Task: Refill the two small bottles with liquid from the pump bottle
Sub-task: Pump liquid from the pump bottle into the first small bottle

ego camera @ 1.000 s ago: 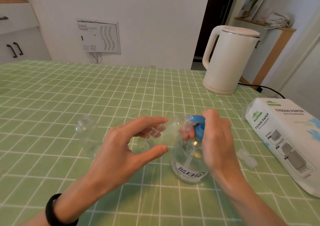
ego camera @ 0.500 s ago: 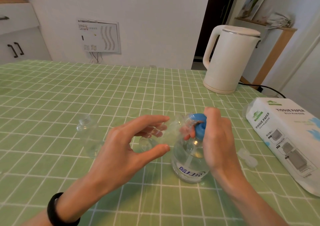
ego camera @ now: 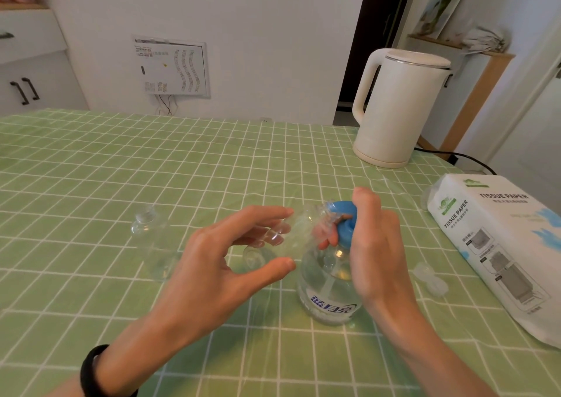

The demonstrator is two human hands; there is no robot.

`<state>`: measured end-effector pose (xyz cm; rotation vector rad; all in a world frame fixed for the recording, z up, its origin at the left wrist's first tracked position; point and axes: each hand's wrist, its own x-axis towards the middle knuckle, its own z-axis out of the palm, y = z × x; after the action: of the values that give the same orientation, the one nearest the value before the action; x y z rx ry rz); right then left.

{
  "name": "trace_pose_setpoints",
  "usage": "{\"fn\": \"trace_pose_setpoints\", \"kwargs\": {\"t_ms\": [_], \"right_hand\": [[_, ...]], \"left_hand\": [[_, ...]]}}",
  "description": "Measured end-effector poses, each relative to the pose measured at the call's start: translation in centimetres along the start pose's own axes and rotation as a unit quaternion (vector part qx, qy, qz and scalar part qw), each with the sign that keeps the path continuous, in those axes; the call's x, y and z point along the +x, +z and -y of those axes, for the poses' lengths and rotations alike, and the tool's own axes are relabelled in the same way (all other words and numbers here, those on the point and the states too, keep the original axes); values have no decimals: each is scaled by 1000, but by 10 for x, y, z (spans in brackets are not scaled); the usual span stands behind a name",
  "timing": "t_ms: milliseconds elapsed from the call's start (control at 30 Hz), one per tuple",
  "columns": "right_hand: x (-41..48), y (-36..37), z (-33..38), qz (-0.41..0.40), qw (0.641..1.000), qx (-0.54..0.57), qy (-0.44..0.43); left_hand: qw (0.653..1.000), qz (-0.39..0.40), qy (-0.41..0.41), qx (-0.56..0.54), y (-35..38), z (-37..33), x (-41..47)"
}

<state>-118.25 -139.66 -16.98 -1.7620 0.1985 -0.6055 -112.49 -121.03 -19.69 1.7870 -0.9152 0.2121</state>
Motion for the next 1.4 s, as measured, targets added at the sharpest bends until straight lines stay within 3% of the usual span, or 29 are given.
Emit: {"fn": "trace_pose_setpoints", "kwargs": {"t_ms": [1133, 1400], "right_hand": [[-1, 0, 2, 4, 1000, -19, 15], [4, -2, -2, 9, 999, -30, -18]], "left_hand": [[1000, -6, 14, 10, -3, -1, 1], [1000, 2, 3, 18, -4, 0, 1]]}}
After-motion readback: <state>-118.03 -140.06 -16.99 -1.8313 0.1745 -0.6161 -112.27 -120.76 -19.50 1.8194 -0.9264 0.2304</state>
